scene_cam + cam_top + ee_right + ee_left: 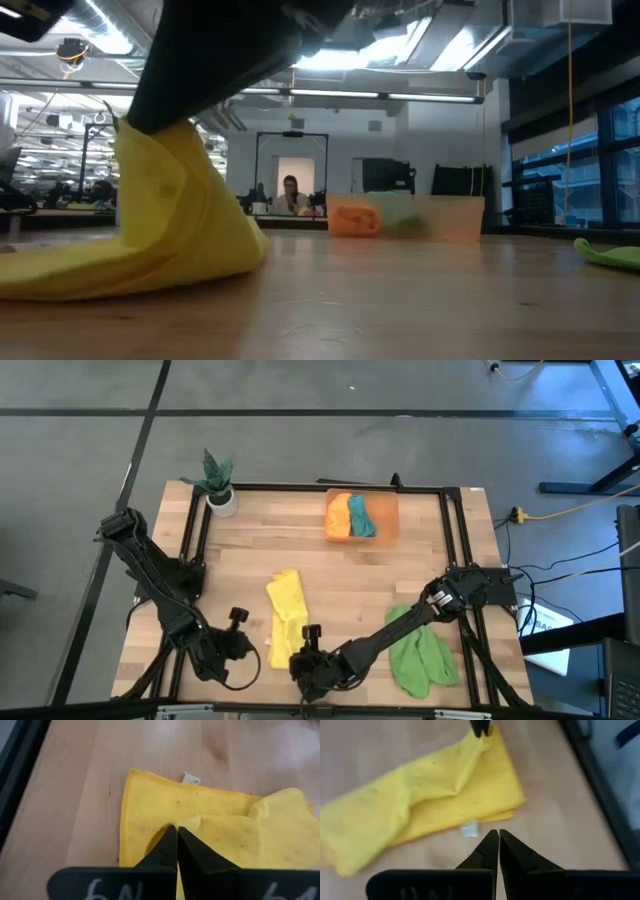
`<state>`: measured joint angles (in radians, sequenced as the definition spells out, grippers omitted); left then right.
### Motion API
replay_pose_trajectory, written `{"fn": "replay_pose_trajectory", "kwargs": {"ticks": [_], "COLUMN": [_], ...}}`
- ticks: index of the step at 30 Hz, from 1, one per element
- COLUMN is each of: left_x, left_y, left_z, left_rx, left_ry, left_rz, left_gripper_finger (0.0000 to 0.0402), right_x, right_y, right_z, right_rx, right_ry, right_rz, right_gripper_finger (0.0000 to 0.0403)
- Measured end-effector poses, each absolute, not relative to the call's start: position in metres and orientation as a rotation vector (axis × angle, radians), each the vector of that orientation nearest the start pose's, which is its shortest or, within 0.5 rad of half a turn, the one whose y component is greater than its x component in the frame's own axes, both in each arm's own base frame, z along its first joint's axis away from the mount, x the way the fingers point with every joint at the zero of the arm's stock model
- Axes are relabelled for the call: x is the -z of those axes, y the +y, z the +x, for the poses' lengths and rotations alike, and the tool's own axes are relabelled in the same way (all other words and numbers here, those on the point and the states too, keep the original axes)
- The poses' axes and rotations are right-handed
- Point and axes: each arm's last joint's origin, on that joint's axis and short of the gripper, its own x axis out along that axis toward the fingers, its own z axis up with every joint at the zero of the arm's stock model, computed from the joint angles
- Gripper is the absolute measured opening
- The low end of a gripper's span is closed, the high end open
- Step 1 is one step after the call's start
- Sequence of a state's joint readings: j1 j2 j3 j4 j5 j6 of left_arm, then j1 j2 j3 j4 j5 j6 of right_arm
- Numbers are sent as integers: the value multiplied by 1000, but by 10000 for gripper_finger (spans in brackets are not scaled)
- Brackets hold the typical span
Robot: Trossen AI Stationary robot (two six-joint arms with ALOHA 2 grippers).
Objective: Roll microfiber towels into tight, uniform cylinder then place into a basket
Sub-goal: Roll the yellow microfiber towel
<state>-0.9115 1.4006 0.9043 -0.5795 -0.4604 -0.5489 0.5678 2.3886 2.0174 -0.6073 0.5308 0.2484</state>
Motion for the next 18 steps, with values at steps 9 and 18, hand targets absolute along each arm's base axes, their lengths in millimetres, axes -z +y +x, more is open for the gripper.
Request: {"fn": "replay_pose_trajectory", "kwargs": {"ticks": [9, 18], "left_x": [-173, -142], "left_y": [-219, -211], "left_z": [206, 226], "left_rx": [181, 158], "left_ry": [865, 979], "left_rz": [342, 330], "left_gripper_finger": [6, 6], "right_x": [-174, -175], "right_y": [263, 264], "right_z": [442, 443], "right_rx": [67, 61], "right_ry": [824, 818], "right_rz": [-281, -280], "right_gripper_finger": [2, 2]}}
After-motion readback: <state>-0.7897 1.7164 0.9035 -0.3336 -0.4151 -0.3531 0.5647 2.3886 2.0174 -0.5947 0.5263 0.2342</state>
